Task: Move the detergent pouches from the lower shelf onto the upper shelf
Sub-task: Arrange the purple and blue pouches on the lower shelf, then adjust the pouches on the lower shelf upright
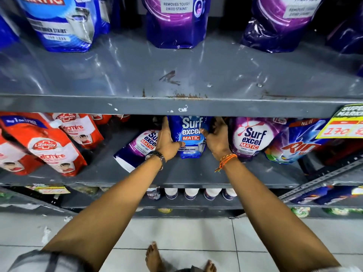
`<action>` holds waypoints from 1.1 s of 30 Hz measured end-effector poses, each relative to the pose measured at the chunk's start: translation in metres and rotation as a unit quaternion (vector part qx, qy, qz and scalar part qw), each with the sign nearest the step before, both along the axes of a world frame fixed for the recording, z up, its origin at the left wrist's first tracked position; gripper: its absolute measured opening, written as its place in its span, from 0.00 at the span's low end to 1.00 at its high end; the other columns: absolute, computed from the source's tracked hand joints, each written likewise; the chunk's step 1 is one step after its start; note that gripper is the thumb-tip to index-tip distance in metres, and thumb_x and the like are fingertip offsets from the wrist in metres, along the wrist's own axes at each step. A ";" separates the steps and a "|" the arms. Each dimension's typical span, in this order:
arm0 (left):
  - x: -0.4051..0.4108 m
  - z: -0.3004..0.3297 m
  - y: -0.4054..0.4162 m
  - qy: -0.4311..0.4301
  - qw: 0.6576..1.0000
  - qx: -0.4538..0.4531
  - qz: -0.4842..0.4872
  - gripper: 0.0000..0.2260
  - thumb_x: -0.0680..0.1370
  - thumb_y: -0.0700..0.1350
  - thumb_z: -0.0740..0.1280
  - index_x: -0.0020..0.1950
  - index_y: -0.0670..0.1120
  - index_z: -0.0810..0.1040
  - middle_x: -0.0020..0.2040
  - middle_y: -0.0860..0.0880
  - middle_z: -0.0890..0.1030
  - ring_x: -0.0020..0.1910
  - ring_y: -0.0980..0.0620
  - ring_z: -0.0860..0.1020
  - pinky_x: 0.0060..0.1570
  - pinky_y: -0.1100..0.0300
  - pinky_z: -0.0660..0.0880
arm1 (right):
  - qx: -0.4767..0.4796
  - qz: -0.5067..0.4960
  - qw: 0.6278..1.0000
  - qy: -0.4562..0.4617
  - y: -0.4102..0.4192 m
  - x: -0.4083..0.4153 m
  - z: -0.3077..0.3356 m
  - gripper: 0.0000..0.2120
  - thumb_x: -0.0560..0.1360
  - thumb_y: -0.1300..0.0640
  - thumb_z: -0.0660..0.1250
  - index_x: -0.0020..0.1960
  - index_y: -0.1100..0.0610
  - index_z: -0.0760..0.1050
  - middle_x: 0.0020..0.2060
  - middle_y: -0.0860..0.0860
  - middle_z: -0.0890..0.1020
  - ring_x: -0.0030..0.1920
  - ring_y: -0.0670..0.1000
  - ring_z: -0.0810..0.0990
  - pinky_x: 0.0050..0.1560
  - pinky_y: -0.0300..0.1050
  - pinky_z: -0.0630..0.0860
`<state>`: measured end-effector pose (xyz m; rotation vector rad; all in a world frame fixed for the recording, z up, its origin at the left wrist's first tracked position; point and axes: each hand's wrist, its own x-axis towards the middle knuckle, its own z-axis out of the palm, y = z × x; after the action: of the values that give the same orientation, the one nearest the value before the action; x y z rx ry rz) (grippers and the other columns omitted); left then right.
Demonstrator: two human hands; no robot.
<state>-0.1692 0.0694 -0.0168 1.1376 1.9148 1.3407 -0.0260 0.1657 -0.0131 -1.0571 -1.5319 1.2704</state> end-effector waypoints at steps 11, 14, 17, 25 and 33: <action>-0.010 -0.016 0.008 0.110 0.991 -0.074 0.003 0.46 0.68 0.34 0.77 0.79 0.41 0.54 0.70 0.40 0.75 0.65 0.40 0.78 0.60 0.55 0.74 | -0.008 -0.038 0.999 -0.021 -0.009 0.005 -0.014 0.27 0.72 0.76 0.69 0.69 0.63 0.68 0.62 0.56 0.80 0.62 0.47 0.81 0.63 0.43 0.80; -0.043 -0.011 -0.004 0.134 0.986 -0.100 -0.007 0.44 0.68 0.39 0.79 0.77 0.41 0.57 0.72 0.42 0.74 0.68 0.43 0.76 0.64 0.57 0.73 | -0.060 -0.079 0.994 0.038 -0.025 0.007 -0.011 0.30 0.70 0.78 0.71 0.69 0.65 0.68 0.63 0.59 0.78 0.63 0.54 0.79 0.65 0.48 0.77; -0.094 -0.010 -0.022 0.163 0.976 -0.140 0.041 0.36 0.73 0.43 0.76 0.76 0.42 0.61 0.73 0.43 0.74 0.70 0.42 0.75 0.68 0.54 0.71 | -0.184 -0.136 0.963 0.140 -0.054 0.005 -0.014 0.11 0.72 0.69 0.68 0.52 0.58 0.74 0.41 0.51 0.81 0.42 0.46 0.79 0.44 0.45 0.78; -0.162 -0.032 -0.047 0.032 0.952 -0.303 0.028 0.21 0.81 0.48 0.66 0.68 0.35 0.75 0.69 0.37 0.77 0.69 0.40 0.75 0.70 0.51 0.69 | -0.380 -0.010 0.924 0.043 -0.120 -0.090 -0.038 0.09 0.77 0.69 0.68 0.49 0.58 0.72 0.38 0.51 0.77 0.37 0.47 0.74 0.39 0.42 0.76; -0.166 -0.035 -0.078 -0.143 0.949 -0.280 -0.001 0.30 0.77 0.42 0.72 0.76 0.36 0.66 0.75 0.39 0.71 0.73 0.41 0.71 0.76 0.48 0.66 | -0.392 -0.048 0.918 0.026 -0.103 -0.138 -0.047 0.11 0.74 0.70 0.71 0.45 0.58 0.73 0.51 0.56 0.83 0.46 0.53 0.82 0.46 0.46 0.78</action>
<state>-0.3356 -0.0090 -0.0519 0.6240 1.8934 0.8148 -0.1642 0.0631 -0.0601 -1.5470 -0.8963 1.8843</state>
